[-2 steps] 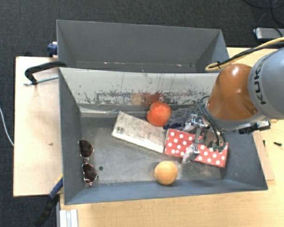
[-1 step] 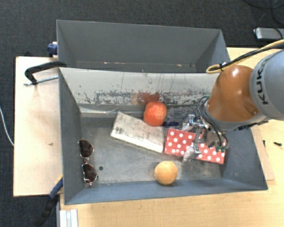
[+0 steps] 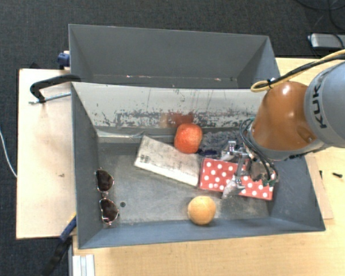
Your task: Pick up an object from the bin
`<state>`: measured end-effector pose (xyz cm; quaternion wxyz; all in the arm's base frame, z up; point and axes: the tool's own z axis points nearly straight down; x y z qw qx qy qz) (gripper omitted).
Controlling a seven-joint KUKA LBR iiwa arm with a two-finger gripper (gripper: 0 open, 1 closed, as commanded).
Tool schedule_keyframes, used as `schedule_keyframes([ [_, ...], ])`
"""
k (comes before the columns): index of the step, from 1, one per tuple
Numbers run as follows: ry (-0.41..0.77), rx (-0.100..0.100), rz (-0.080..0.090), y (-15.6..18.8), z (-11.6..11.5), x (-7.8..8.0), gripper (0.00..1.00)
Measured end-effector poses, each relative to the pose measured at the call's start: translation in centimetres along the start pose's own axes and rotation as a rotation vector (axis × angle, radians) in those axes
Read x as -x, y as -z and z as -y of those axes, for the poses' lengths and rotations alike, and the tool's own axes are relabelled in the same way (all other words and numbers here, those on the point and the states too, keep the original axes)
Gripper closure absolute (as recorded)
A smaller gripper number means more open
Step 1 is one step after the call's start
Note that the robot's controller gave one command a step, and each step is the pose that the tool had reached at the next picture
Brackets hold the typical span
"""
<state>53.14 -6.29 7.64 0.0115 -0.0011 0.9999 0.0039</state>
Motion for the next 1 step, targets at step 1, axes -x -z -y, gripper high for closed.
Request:
schedule_keyframes([
  [1,-0.026,-0.008,-0.014,16.22,-0.11,0.23,1.0],
])
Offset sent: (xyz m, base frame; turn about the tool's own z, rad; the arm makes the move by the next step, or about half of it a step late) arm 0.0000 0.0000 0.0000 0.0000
